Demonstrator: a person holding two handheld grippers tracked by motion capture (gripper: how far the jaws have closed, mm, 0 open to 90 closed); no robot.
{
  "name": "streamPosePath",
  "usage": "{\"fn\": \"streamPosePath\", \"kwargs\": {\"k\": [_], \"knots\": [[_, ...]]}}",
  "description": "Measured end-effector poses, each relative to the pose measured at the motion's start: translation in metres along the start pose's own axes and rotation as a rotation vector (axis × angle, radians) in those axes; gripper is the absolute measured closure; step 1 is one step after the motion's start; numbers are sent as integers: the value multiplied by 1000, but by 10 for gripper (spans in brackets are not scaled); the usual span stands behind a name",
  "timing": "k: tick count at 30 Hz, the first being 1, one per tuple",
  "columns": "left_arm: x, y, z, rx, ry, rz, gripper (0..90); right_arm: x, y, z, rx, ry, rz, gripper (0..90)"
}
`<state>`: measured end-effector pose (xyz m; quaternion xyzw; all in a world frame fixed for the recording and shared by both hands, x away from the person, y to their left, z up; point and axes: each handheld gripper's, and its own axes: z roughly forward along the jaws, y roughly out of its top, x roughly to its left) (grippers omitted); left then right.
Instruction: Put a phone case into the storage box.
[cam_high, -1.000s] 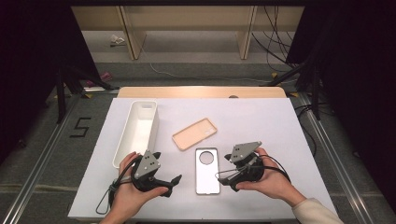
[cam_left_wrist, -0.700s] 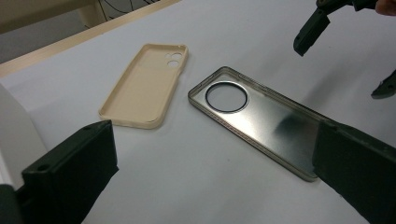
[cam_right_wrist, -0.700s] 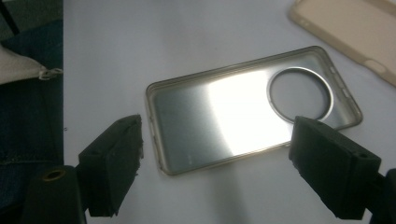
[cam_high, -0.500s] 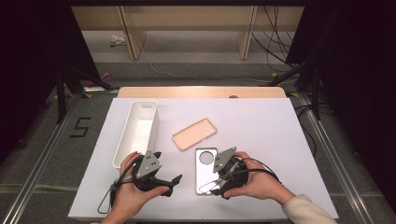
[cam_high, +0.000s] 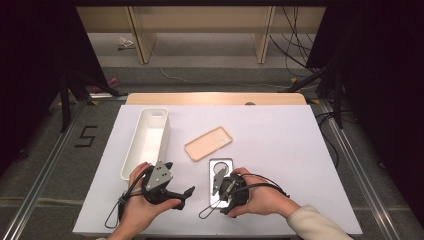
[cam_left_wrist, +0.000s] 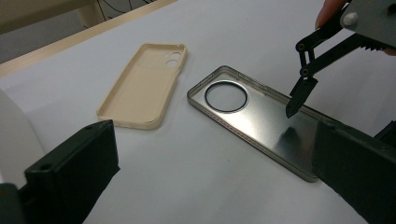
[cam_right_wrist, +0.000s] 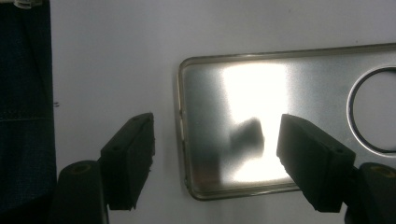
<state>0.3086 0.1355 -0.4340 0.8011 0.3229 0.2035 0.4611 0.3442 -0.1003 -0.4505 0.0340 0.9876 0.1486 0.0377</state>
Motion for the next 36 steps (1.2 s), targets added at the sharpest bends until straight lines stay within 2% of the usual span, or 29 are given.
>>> {"fn": "streamPosePath", "kwargs": {"k": [6, 14, 23, 27, 29, 35, 36], "knots": [[0, 0, 0, -5, -1, 0, 5, 1, 7, 6, 53, -14, -25, 340], [0, 0, 1, -4, -4, -1, 8, 1, 11, 9, 123, -24, -23, 375], [0, 0, 1, -2, -6, -4, 10, 1, 17, 12, 150, -17, -42, 415], [0, 0, 1, -1, -5, -3, 13, 2, 18, 12, 165, -5, -39, 465], [0, 0, 1, -1, -7, -1, 14, 2, 19, 11, 171, 7, -43, 525], [0, -1, 2, -1, -13, -1, 16, 4, 21, 12, 171, 2, -74, 601], [0, -1, 2, -1, -13, -1, 17, 6, 21, 12, 172, 1, -65, 613]]}}
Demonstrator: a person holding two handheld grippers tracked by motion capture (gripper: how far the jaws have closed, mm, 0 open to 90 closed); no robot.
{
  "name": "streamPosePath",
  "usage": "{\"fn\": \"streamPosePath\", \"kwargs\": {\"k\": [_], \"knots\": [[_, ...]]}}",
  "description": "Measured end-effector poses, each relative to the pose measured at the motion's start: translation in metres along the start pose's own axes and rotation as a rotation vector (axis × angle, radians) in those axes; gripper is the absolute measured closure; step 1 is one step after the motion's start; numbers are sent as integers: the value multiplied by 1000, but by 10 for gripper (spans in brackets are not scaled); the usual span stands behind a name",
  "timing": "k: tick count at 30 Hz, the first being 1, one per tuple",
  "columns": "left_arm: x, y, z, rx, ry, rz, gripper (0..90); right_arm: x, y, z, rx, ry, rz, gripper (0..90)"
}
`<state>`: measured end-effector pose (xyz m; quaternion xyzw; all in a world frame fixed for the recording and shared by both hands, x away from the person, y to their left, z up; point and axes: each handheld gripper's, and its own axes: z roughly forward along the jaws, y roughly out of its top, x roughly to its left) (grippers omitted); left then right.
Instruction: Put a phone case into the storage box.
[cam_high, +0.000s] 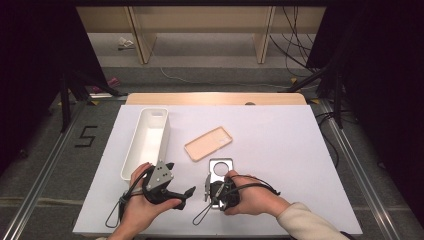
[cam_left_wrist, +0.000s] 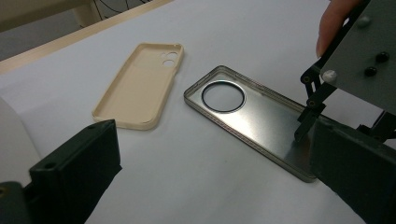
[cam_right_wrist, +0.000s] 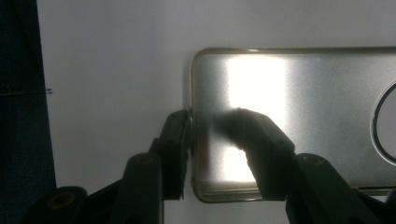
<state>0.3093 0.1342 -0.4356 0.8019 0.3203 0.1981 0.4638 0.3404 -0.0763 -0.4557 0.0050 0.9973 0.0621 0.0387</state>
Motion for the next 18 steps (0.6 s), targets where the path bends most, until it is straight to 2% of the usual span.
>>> {"fn": "streamPosePath", "kwargs": {"k": [9, 11, 18], "knots": [[0, 0, 0, 2, -3, -1, 17, 4, 3, -1, 24, 2, -17, 718], [0, 0, 0, 2, -3, -1, 17, 4, 3, -1, 27, 1, -34, 736], [0, -1, 0, 2, -6, 1, 19, 9, 5, -1, 37, -2, -38, 808]]}}
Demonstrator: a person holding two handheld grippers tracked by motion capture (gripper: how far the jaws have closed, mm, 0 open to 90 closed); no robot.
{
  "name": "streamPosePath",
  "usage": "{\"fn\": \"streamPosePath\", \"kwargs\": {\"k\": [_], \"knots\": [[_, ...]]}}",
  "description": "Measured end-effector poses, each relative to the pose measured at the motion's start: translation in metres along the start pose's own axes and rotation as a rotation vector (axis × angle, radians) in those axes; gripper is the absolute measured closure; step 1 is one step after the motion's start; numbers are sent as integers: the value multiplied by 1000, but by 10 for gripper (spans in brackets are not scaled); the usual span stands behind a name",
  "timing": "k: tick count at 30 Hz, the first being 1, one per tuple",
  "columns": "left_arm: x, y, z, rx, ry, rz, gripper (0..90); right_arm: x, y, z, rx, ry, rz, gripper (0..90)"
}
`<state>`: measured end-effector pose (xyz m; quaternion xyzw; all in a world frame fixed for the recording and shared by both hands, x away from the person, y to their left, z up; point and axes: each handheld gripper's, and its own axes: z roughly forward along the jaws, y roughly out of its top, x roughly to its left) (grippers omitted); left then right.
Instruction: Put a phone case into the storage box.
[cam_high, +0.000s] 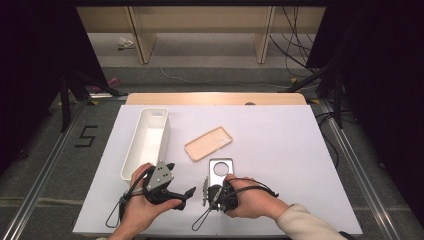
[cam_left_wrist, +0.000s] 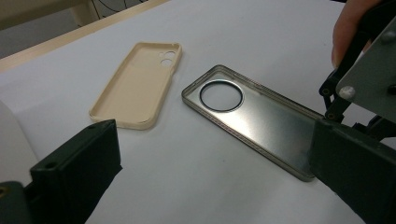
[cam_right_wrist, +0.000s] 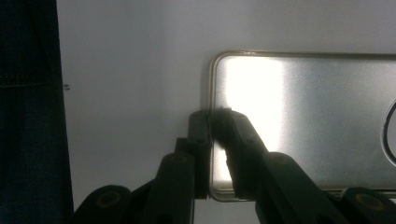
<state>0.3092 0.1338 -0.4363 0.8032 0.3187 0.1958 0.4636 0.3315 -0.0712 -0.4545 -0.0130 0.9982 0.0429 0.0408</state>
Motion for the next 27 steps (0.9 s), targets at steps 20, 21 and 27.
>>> {"fn": "streamPosePath", "kwargs": {"k": [20, 21, 27], "knots": [[0, -1, 1, 3, -1, -2, 22, 2, 0, -1, -4, 15, 14, 887], [0, -1, 1, 2, -2, -3, 23, 2, 0, 0, -12, 14, 15, 887], [1, -2, 1, 5, 3, -5, 31, 1, -2, 0, -26, 15, 19, 889]]}}
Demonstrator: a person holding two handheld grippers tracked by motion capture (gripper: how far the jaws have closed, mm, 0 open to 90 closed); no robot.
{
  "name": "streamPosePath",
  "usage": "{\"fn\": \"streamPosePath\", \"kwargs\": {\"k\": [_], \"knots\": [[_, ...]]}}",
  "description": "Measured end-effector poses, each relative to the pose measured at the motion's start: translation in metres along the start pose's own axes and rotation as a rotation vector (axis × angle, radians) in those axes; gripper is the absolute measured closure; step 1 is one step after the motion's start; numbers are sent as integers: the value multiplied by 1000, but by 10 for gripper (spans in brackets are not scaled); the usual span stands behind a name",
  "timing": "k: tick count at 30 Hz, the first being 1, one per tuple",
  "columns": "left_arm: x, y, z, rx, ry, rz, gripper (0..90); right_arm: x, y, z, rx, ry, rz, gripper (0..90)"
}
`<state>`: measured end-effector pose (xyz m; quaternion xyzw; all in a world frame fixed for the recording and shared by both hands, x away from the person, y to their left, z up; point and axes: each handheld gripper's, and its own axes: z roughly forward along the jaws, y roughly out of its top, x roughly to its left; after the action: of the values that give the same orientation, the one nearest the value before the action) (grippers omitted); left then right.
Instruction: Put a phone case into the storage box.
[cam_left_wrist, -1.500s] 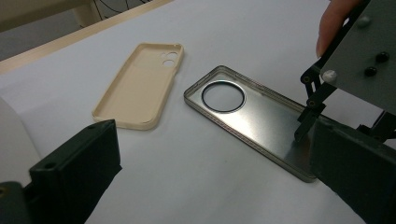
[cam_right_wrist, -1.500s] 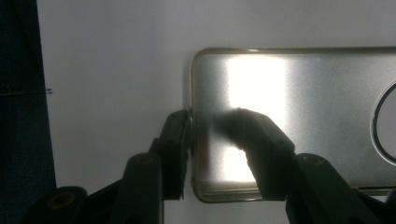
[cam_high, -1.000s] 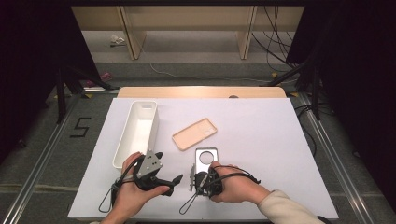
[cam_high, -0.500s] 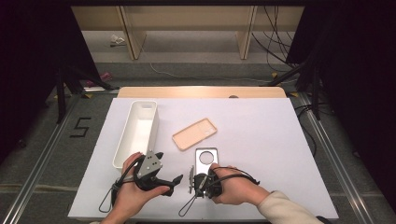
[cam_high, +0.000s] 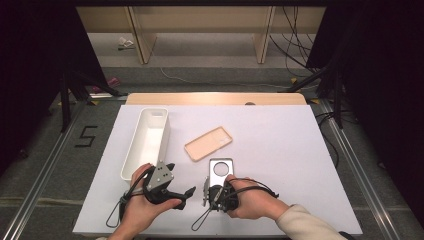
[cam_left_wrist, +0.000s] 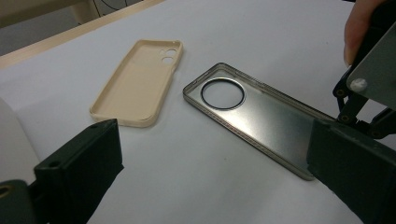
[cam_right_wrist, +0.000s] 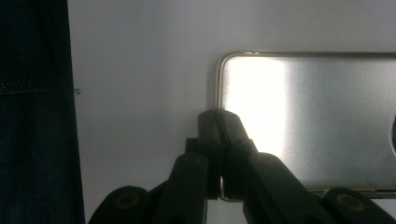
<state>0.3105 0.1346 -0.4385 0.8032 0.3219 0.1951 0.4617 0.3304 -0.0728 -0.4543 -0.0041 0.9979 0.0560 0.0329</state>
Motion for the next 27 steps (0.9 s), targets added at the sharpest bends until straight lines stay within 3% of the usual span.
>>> {"fn": "streamPosePath", "kwargs": {"k": [4, 11, 22, 27], "knots": [[1, 0, -1, -2, 5, -6, 35, -1, -1, -7, -6, 0, 18, 889], [3, 0, -1, -8, 13, -18, 39, -8, -11, -21, -81, 4, 59, 889], [5, -1, -1, -10, 16, -31, 50, -18, -37, -41, -288, 37, 166, 889], [7, 1, 1, -14, 20, -39, 56, -22, -46, -47, -369, 29, 173, 889]]}}
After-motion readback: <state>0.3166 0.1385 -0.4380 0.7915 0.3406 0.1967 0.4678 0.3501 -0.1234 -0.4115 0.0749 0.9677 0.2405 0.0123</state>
